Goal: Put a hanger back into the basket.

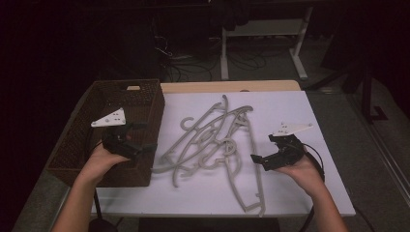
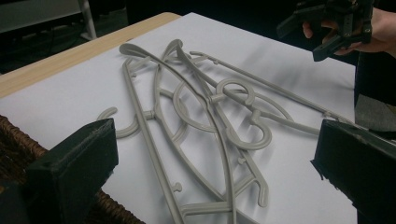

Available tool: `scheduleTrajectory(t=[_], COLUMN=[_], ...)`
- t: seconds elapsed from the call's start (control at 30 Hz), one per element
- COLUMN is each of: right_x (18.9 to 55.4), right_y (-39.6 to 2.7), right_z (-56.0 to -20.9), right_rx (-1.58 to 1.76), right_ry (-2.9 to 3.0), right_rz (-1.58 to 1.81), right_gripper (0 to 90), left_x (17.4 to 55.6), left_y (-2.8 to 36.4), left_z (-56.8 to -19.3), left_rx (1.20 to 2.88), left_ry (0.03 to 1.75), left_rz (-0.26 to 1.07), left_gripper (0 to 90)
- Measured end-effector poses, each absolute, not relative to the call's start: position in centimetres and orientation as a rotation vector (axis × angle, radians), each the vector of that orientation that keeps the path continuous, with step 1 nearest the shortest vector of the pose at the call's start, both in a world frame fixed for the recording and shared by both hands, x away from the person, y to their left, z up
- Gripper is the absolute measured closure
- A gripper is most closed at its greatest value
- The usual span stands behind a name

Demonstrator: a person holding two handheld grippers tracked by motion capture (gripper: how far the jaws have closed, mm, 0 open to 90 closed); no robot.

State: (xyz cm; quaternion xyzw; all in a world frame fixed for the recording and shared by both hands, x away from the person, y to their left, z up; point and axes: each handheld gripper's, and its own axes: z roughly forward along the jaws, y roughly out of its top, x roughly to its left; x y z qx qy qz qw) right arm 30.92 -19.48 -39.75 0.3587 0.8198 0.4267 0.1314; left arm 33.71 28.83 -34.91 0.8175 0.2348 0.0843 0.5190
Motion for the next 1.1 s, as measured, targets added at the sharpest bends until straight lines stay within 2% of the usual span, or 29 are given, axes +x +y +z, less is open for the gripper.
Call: scheduleTrajectory(t=[0.8, 1.1], right_x=[31.5, 31.5], right_y=[-19.3, -19.4], right_z=[-40.3, -40.4], right_rx=[1.048, 1.052], right_ry=[2.410, 2.408], right_rz=[1.208, 1.209], right_gripper=[0.0, 0.0], left_x=[34.3, 34.8], left_y=[24.8, 20.5], left_z=[-33.9, -33.5], left_rx=[1.965, 1.979], left_ry=[0.574, 0.531], left_rz=[0.160, 0.134], left_gripper=[0.0, 0.0])
